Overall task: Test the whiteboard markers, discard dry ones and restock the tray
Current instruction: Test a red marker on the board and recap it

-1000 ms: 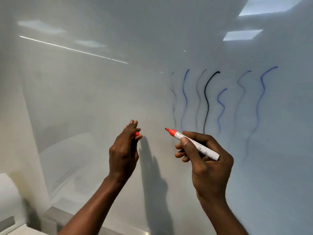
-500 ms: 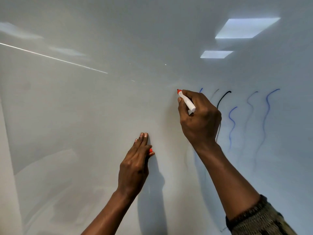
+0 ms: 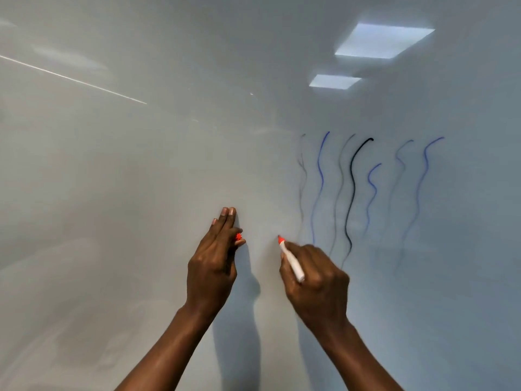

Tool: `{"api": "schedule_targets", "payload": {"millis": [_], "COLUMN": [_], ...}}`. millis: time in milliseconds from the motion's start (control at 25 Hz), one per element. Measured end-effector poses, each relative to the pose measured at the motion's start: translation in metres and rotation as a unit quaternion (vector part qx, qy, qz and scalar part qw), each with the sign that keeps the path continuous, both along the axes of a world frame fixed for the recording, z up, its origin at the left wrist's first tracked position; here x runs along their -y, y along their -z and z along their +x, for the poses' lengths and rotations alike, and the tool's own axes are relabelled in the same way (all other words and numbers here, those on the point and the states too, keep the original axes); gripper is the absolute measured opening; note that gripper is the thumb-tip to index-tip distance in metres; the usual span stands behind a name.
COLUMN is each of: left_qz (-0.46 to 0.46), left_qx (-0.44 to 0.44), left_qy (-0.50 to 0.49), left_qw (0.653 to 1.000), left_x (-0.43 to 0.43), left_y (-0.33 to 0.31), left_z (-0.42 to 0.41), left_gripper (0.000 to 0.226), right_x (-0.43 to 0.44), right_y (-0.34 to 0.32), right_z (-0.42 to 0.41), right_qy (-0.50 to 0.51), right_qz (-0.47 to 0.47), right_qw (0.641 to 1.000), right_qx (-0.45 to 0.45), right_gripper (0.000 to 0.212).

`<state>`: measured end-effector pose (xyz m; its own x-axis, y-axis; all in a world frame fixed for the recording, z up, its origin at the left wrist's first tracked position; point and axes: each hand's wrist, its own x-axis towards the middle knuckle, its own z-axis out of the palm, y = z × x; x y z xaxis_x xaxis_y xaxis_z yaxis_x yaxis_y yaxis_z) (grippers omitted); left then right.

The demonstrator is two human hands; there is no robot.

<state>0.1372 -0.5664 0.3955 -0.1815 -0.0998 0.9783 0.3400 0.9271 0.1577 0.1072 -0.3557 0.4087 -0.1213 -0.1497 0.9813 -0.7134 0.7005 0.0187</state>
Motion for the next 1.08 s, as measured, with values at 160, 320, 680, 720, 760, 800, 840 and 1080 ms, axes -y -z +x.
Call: {"api": "schedule_targets", "payload": {"millis": [160, 320, 680, 720, 760, 800, 840, 1080], "left_qz": [0.013, 0.019, 0.012, 0.011, 0.012, 0.014, 0.018, 0.062], "left_qx": [0.015, 0.018, 0.033, 0.034, 0.033, 0.033, 0.033, 0.058], "left_qy": [0.009, 0.005, 0.002, 0.003, 0.005, 0.008, 0.012, 0.016], "left_qw": [1.0, 1.0, 0.999, 0.999, 0.999, 0.999, 0.999, 0.996], "left_x": [-0.003, -0.003, 0.002, 0.003, 0.003, 0.003, 0.003, -0.011], "left_y": [0.001, 0.001, 0.003, 0.002, 0.002, 0.003, 0.004, 0.012], "left_z": [0.001, 0.003, 0.008, 0.008, 0.009, 0.009, 0.01, 0.014], "left_gripper": [0.05, 0.046, 0.053, 0.051, 0.051, 0.051, 0.05, 0.045], "right_x": [-0.005, 0.006, 0.029, 0.028, 0.026, 0.022, 0.016, -0.011], "right_y": [0.04, -0.033, -0.142, -0.132, -0.118, -0.1, -0.081, 0.042], "right_z": [0.013, 0.019, -0.009, -0.007, -0.005, -0.004, -0.002, 0.012], "right_qy": [-0.028, -0.061, -0.083, -0.074, -0.064, -0.058, -0.056, -0.069], "right_qz": [0.02, -0.037, -0.066, -0.044, -0.025, -0.017, -0.017, 0.047], "right_qw": [0.996, 0.996, 0.994, 0.996, 0.997, 0.998, 0.998, 0.99], "right_qx": [0.088, 0.055, -0.016, -0.017, -0.017, -0.01, 0.004, 0.117], "right_gripper": [0.015, 0.019, 0.025, 0.024, 0.024, 0.024, 0.024, 0.023]}}
